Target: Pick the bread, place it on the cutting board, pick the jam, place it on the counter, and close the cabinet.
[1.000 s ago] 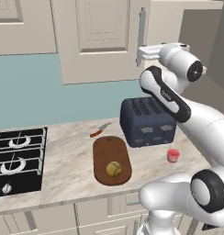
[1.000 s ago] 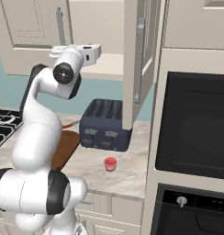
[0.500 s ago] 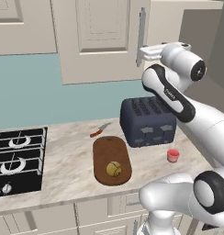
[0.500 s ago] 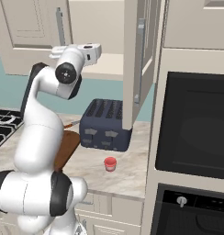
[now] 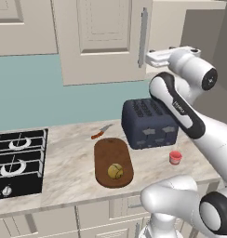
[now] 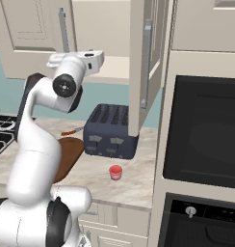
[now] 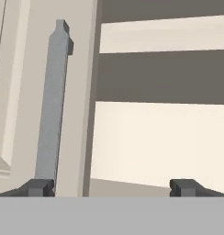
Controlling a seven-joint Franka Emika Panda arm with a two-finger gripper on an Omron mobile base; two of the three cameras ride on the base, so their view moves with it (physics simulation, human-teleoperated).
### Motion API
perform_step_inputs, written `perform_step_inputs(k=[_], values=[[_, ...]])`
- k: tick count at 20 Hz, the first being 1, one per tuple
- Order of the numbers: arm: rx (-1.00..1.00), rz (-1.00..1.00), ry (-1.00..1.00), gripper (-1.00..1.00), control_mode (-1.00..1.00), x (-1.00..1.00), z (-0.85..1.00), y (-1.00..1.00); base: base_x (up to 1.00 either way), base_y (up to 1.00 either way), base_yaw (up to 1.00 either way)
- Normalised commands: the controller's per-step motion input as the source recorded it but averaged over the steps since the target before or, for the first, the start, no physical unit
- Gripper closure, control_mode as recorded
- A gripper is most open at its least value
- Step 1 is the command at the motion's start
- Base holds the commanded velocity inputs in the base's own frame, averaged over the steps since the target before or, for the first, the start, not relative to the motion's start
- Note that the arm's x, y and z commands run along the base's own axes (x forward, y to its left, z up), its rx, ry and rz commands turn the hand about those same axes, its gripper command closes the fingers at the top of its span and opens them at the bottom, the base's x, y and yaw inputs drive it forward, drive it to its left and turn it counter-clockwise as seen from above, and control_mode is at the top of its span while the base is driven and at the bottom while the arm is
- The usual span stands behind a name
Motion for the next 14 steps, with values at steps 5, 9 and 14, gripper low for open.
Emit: perform_step_inputs(k=[5,9,14], values=[[0.0,0.01,0.0,-1.0,-1.0,-0.49,0.03,-0.06,0.0,0.0,0.0],[0.0,0.0,0.0,-1.0,-1.0,-0.52,0.03,-0.06,0.0,0.0,0.0],[0.0,0.0,0.0,-1.0,-1.0,-0.58,0.07,-0.13,0.0,0.0,0.0]])
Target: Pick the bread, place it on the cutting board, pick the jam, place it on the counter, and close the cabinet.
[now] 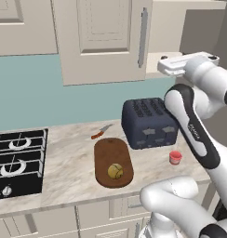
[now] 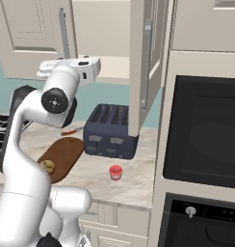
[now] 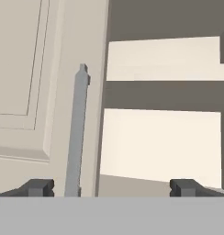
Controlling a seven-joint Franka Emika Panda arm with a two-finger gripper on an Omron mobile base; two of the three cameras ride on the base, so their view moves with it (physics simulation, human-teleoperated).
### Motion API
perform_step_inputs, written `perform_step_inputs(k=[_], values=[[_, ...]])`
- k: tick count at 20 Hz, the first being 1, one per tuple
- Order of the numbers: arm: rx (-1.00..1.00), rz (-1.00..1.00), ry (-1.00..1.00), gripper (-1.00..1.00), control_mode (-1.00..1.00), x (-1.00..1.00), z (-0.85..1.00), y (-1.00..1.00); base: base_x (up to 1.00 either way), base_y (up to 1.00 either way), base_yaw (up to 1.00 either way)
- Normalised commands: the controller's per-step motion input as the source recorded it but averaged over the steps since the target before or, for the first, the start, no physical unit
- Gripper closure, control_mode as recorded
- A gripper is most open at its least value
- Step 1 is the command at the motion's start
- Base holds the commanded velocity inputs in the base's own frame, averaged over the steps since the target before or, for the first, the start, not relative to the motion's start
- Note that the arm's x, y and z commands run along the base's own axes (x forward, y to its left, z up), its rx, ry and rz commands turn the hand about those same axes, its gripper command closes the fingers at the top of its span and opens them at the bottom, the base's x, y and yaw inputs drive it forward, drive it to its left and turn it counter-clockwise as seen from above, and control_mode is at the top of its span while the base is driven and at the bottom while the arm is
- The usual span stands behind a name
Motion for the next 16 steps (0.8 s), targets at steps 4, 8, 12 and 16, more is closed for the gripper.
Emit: perform_step_inputs(k=[4,8,12,16], values=[[0.0,0.0,0.0,-1.0,-1.0,-0.64,0.11,-0.18,0.0,0.0,0.0],[0.0,0.0,0.0,-1.0,-1.0,-0.65,0.07,-0.15,0.0,0.0,0.0],[0.0,0.0,0.0,-1.0,-1.0,-0.65,0.04,-0.11,0.0,0.0,0.0],[0.0,0.0,0.0,-1.0,-1.0,-0.65,0.0,-0.11,0.0,0.0,0.0]])
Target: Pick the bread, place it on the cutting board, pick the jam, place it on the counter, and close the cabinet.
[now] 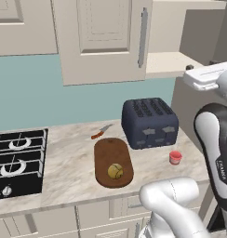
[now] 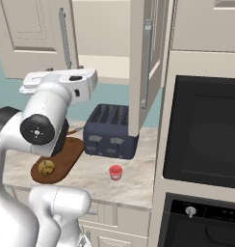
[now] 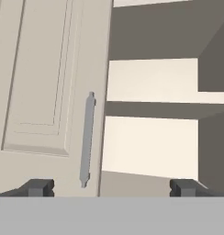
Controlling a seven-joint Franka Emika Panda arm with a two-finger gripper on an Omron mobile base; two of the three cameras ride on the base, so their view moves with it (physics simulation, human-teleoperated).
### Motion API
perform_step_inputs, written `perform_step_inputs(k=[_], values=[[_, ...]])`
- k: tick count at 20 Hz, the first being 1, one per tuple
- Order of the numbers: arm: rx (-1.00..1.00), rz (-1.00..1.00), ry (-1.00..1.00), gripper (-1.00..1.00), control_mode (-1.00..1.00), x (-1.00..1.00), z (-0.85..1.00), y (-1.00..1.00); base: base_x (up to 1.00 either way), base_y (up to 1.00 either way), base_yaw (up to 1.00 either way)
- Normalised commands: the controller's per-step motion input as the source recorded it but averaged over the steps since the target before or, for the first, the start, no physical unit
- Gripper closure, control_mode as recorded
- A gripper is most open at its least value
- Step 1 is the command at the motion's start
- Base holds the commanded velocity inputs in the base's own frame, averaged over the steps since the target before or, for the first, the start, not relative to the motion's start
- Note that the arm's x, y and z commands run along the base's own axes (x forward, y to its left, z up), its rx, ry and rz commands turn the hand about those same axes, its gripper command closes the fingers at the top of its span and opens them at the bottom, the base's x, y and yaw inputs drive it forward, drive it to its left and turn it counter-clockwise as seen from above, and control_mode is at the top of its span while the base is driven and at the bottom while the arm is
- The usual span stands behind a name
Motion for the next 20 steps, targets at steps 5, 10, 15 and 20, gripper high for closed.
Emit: perform_step_inputs(k=[5,10,15,20], values=[[0.0,0.0,0.0,-1.0,-1.0,-0.61,0.0,-0.11,0.0,0.0,0.0],[0.0,0.0,0.0,-1.0,-1.0,-0.58,0.0,-0.16,0.0,0.0,0.0],[0.0,0.0,0.0,-1.0,-1.0,-0.47,0.0,-0.14,0.0,0.0,0.0],[0.0,-0.02,0.0,-1.0,-1.0,-0.39,0.0,-0.13,0.0,0.0,0.0]])
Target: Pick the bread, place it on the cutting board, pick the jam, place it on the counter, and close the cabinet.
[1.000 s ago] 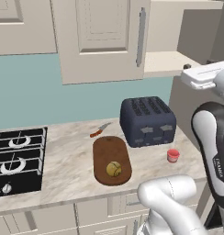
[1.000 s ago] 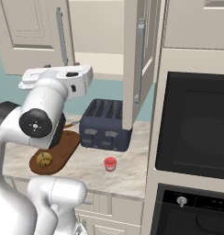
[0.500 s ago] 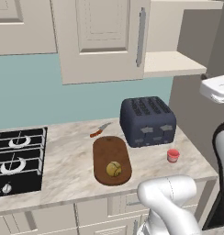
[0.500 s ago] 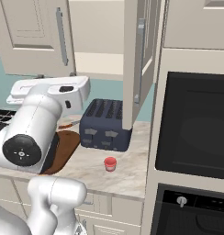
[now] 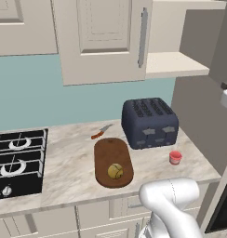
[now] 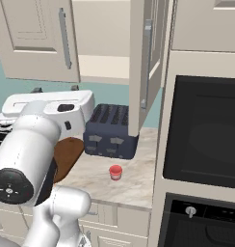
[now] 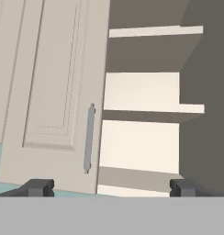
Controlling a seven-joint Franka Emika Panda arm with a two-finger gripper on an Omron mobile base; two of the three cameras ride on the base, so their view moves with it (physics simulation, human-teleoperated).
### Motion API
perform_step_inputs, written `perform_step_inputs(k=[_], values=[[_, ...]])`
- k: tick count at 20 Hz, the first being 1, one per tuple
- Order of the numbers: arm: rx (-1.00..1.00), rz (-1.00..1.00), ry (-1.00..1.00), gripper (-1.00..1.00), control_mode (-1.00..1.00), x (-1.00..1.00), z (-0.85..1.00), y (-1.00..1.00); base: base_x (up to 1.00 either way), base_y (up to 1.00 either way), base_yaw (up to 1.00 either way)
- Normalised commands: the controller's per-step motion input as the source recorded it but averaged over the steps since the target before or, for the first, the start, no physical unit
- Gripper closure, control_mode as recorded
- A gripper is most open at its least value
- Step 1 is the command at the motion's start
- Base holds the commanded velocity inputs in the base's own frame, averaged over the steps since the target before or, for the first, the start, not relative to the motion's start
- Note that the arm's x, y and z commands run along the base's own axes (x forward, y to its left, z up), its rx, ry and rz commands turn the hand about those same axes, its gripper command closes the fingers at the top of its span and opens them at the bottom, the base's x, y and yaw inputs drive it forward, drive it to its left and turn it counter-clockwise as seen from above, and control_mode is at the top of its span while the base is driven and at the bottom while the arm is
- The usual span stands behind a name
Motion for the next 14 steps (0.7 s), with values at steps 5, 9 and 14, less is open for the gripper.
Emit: perform_step_inputs(k=[5,9,14], values=[[0.0,-0.05,0.0,-1.0,-1.0,-0.29,0.0,-0.2,0.0,0.0,0.0],[0.0,-0.03,0.0,-1.0,-1.0,-0.16,0.0,-0.26,0.0,0.0,0.0],[0.0,-0.02,0.0,-1.0,-1.0,-0.05,0.0,-0.31,0.0,0.0,0.0]])
